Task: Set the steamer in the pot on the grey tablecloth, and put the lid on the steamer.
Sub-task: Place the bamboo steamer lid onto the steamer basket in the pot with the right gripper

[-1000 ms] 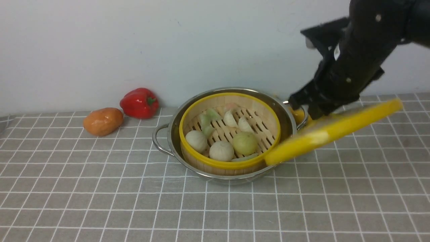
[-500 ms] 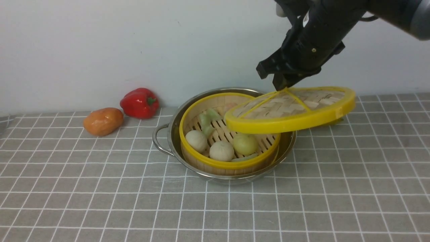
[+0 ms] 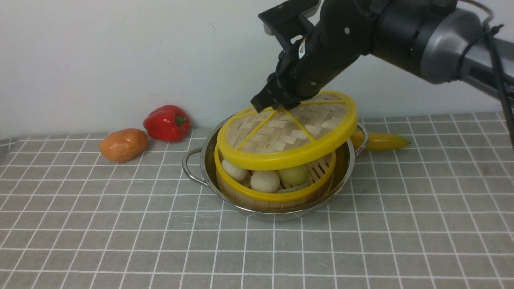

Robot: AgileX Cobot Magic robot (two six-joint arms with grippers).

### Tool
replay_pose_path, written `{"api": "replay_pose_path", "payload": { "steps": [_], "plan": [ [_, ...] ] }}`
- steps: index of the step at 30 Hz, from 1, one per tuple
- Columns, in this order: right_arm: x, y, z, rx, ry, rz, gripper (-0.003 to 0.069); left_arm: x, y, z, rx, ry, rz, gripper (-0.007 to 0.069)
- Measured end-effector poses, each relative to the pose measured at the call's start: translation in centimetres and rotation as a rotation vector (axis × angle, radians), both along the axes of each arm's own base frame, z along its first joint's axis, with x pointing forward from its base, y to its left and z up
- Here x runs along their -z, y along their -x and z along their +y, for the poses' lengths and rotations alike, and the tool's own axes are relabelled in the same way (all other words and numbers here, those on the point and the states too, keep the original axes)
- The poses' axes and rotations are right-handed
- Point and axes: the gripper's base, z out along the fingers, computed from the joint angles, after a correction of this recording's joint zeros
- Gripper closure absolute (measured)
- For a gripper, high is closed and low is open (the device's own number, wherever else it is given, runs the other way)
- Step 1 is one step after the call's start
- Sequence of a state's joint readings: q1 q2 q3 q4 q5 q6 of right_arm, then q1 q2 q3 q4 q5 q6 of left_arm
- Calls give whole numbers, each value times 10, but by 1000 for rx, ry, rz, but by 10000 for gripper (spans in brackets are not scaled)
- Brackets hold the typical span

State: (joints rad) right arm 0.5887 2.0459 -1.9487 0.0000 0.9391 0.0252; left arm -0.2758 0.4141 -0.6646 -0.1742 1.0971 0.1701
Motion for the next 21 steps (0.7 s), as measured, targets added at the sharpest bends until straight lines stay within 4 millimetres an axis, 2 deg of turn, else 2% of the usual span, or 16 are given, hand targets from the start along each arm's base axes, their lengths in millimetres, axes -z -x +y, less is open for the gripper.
{"api": "replay_pose_path", "payload": {
  "steps": [11, 21],
  "plan": [
    [9, -16, 10, 11, -70, -113, 518, 0, 0, 0, 1, -3, -1, 613],
    [22, -23, 10, 17, -24, -123, 518, 0, -1, 3, -11, -41, -15, 613]
  ]
}}
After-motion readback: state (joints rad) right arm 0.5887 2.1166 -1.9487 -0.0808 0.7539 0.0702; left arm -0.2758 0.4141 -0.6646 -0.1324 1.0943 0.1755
